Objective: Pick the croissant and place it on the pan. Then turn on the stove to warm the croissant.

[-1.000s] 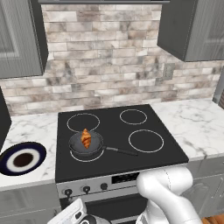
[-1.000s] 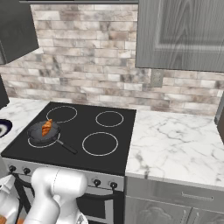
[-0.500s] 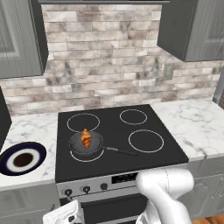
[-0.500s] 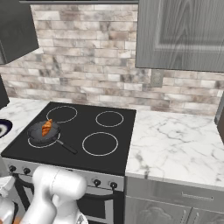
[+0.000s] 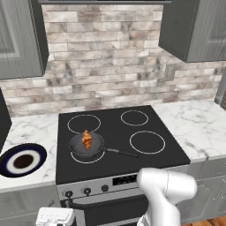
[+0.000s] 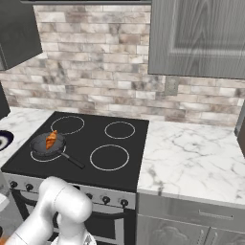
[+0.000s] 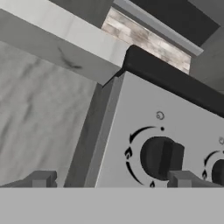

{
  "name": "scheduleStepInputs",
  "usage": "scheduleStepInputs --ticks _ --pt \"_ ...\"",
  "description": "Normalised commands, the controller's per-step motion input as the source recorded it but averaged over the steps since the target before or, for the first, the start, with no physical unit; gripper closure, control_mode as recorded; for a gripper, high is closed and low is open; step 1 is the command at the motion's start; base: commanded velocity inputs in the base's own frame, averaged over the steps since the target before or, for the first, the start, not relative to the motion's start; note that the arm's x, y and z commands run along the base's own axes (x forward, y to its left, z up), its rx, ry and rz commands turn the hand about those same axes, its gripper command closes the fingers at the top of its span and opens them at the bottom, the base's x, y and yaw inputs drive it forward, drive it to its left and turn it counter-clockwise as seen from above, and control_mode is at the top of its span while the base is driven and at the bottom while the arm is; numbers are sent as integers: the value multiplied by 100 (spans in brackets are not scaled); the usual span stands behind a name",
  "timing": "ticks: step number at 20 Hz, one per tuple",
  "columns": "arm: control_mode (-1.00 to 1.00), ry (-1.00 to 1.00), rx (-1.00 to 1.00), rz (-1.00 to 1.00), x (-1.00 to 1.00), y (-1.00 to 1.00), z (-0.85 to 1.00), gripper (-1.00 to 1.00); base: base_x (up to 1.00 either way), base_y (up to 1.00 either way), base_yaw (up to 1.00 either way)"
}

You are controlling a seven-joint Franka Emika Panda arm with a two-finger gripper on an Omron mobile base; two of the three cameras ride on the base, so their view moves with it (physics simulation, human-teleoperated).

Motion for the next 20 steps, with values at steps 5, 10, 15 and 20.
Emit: scheduleStepInputs --ticks 5,10,15,20 --pt "-100 0 0 0 4 -6 -1 -100 0 0 0" --pt "-100 0 0 0 7 -31 -1 -100 0 0 0" --pt "-100 -1 3 0 0 -51 0 -100 0 0 0" --pt "-100 0 0 0 1 -3 0 -100 0 0 0"
